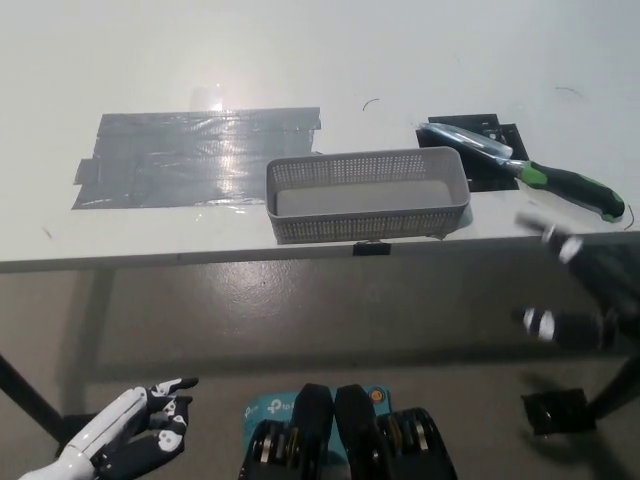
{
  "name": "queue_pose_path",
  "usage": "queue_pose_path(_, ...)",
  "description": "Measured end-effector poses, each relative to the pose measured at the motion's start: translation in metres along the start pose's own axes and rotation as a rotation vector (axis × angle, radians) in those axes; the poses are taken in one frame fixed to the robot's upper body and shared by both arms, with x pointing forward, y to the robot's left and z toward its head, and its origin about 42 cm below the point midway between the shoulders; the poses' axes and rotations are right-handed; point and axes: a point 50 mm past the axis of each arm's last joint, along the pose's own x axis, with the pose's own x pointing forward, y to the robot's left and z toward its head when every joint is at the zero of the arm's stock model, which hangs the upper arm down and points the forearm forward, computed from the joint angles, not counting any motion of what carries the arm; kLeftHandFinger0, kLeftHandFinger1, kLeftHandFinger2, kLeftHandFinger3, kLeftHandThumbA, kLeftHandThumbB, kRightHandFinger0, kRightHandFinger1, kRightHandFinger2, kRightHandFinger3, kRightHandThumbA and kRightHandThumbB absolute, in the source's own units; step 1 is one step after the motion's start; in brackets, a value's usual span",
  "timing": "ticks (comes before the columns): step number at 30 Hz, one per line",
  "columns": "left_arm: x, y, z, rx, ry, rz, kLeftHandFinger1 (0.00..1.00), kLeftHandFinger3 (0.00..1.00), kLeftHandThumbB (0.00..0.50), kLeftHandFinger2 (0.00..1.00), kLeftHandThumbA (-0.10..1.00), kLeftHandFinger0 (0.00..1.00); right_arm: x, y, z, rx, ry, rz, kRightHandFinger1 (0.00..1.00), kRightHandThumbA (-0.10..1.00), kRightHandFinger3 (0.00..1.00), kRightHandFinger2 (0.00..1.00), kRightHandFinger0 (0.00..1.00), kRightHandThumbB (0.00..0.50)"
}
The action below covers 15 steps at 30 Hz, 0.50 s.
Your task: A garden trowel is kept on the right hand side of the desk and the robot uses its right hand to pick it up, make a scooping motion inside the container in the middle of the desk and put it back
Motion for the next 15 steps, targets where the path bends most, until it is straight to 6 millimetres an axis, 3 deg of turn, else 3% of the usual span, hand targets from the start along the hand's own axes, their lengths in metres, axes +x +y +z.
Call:
queue_pose_path(3,-0.001,-0.001,0.0,-0.001,0.003,-0.006,0.93,1.0,0.199,1.0,0.87,0.8,0.015,-0.027,0.018,-0.051,-0.049,-0.093,1.0,1.0,1.0,1.0,1.0,0.5)
queue_pose_path(9,-0.005,-0.002,0.003,0.009,-0.002,-0.016,0.94,1.0,0.175,1.0,0.89,0.8,0.042,-0.061,0.043,-0.189,-0.083,-0.197,1.0,1.0,1.0,1.0,1.0,0.5)
queue_pose_path(13,-0.005,-0.002,0.003,0.016,-0.001,-0.016,0.93,1.0,0.22,1.0,0.91,0.79,0.067,-0.075,0.043,-0.263,-0.025,-0.204,1.0,1.0,1.0,1.0,1.0,0.5)
queue_pose_path(15,-0.005,-0.002,0.002,0.018,0.003,-0.016,0.93,1.0,0.213,1.0,0.91,0.79,0.082,-0.077,0.036,-0.291,0.025,-0.182,1.0,1.0,1.0,1.0,1.0,0.5)
